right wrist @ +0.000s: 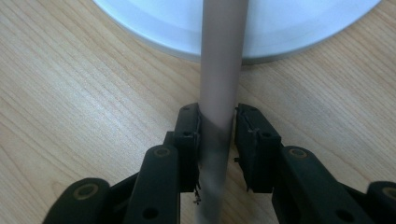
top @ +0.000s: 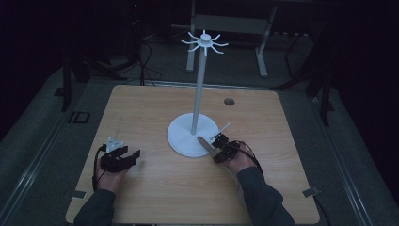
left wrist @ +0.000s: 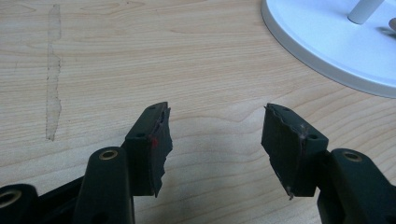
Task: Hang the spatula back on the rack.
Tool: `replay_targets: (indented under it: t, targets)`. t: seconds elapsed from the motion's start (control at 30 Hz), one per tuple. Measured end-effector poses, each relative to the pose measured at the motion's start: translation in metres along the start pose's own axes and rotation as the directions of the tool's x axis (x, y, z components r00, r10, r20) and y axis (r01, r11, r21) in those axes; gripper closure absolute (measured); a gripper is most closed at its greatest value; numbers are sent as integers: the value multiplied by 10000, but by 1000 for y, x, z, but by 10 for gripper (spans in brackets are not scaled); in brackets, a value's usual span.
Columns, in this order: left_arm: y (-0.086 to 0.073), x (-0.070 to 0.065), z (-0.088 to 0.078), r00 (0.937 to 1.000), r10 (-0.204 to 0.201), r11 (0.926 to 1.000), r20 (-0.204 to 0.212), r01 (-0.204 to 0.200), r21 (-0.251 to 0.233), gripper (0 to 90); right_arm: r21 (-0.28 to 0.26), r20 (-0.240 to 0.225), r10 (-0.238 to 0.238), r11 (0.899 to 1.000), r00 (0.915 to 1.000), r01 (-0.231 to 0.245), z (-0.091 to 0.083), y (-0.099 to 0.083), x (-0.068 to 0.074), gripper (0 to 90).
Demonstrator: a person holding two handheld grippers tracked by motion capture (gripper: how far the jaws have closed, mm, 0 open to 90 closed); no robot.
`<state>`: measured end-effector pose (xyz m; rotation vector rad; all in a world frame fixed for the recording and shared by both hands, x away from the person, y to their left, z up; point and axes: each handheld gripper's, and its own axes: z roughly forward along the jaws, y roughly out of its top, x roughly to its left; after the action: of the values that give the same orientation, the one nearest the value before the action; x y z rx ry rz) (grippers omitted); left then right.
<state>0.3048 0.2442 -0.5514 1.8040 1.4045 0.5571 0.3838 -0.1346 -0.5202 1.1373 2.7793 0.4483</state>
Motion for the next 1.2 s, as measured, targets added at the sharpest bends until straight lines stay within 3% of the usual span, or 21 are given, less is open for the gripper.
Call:
replay_targets:
  t: [0.67, 0.9, 1.2]
  targets:
    - [0, 0, -1, 10000, -35, 10000, -19, 35, -32, 422, 254, -113, 126, 9996, 9999, -123, 4, 4, -1, 747]
    - [0, 0, -1, 10000, -21, 10000, -15, 21, -31, 422, -241, 55, -202, 9995, 9998, 203, -7, 1, 5, 750]
    - [0, 0, 0, 10000, -26, 10000, -23, 26, -36, 422, -758, 62, -287, 9967, 9996, 291, -19, -4, 5, 751]
